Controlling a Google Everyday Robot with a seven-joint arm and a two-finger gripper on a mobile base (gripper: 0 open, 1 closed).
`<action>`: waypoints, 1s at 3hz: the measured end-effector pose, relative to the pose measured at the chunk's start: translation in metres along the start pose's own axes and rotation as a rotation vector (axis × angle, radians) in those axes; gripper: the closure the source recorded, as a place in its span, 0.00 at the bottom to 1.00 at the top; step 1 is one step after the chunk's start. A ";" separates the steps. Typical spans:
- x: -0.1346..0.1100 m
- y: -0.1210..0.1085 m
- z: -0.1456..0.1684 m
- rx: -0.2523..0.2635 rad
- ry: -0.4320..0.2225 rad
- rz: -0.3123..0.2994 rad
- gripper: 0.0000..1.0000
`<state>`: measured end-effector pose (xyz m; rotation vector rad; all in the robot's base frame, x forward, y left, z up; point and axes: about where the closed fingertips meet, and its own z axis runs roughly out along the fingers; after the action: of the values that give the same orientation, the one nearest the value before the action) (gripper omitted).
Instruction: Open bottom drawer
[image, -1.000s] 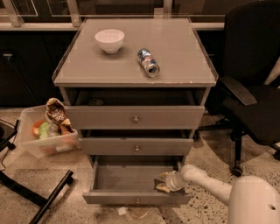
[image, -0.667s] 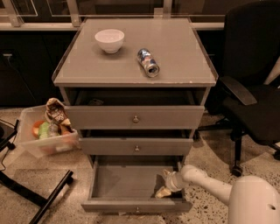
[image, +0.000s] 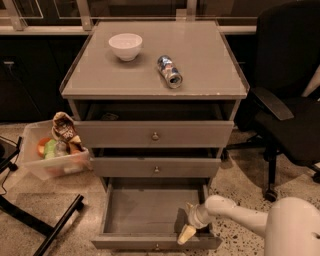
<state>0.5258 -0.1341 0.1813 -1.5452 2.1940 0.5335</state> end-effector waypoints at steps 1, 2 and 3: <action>0.000 0.000 0.000 0.000 0.000 0.000 0.00; -0.016 -0.003 -0.009 -0.006 -0.046 -0.010 0.00; -0.025 -0.008 -0.013 -0.022 -0.090 0.016 0.00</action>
Offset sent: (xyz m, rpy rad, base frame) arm 0.0190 0.0133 0.0434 0.1086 -0.0434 0.0154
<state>0.5401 -0.1235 0.2049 -1.4863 2.1407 0.6216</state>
